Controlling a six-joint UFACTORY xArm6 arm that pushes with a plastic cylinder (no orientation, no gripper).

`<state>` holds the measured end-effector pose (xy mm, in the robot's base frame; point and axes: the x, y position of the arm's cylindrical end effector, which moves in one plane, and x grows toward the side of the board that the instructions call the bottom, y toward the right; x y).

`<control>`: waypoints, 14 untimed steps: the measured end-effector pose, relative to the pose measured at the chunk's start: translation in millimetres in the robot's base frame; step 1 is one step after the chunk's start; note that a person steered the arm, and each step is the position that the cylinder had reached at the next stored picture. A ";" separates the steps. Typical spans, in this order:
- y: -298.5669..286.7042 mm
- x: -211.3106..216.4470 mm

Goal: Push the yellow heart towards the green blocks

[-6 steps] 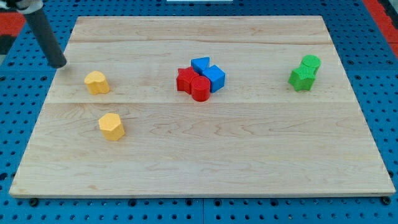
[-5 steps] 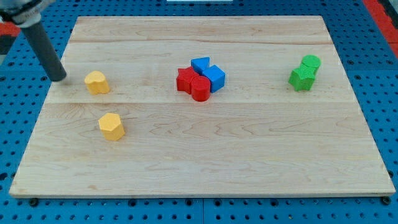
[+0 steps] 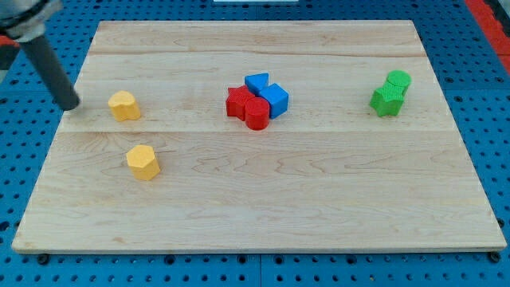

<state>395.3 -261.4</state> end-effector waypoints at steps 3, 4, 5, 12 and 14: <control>44.1 -20.3; 65.4 -15.2; 101.3 22.6; 238.7 75.1; 378.3 75.1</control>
<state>470.4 116.9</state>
